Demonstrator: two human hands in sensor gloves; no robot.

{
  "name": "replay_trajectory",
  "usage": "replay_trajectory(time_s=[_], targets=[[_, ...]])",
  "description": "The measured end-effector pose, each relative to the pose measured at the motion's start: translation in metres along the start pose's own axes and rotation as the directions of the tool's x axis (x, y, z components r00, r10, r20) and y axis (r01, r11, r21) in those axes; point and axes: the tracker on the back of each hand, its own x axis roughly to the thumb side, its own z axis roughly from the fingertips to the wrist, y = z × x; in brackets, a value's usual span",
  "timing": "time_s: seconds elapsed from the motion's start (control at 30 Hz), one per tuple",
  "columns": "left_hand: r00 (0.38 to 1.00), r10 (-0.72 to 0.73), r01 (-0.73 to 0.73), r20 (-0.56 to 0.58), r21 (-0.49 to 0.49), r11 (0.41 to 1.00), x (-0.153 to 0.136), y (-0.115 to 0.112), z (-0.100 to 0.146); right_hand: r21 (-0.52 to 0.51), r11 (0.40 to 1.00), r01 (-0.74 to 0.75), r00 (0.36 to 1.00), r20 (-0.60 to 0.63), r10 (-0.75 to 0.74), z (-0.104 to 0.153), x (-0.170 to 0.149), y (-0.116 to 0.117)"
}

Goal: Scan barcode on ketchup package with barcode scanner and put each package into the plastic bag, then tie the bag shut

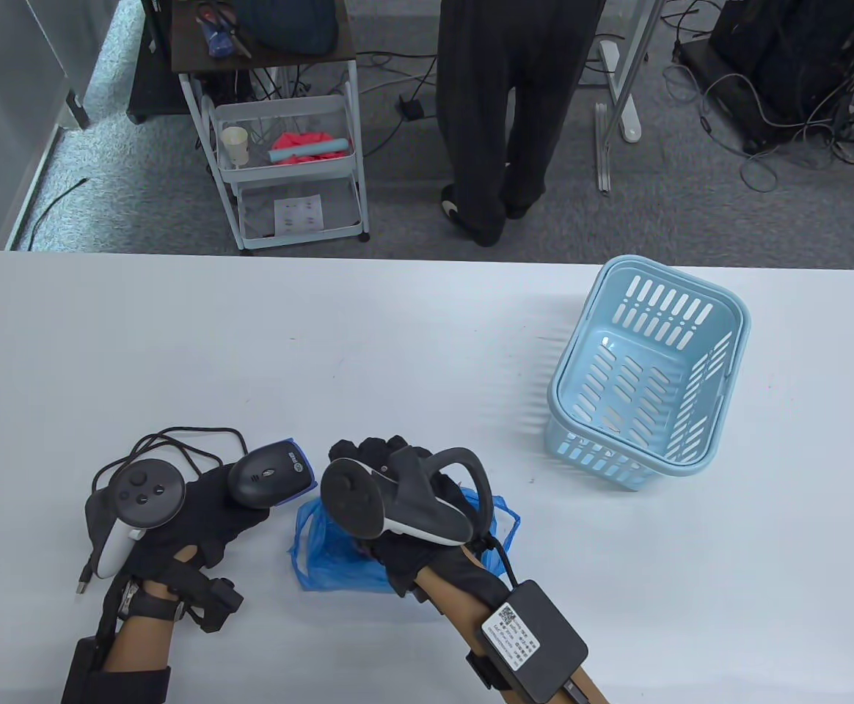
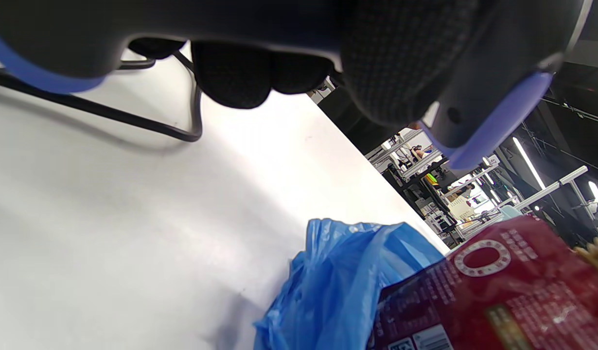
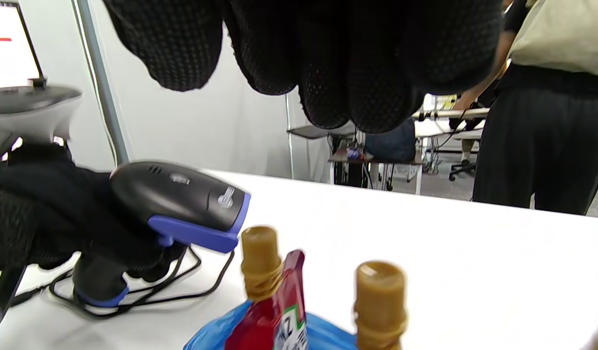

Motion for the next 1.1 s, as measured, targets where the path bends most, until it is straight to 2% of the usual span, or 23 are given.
replay_trajectory(time_s=[0.23, 0.4, 0.67, 1.1], targets=[[1.0, -0.006, 0.006, 0.001, 0.002, 1.0, 0.0, 0.001, 0.0, -0.063, 0.998, 0.032, 0.997, -0.066, -0.036, 0.037, -0.047, -0.01], [1.0, -0.014, 0.014, 0.001, 0.001, 1.0, 0.0, 0.001, 0.0, -0.112, 0.993, 0.026, 0.989, -0.141, -0.041, 0.068, -0.083, -0.003], [1.0, -0.03, 0.03, 0.001, -0.001, 1.0, 0.001, 0.0, 0.0, -0.127, 0.991, -0.051, 0.972, -0.234, 0.02, 0.108, -0.123, 0.029], [0.999, -0.042, 0.042, -0.001, -0.005, 0.999, 0.001, -0.003, 0.0, -0.085, 0.994, -0.071, 0.963, -0.264, 0.046, 0.129, -0.143, 0.078]])
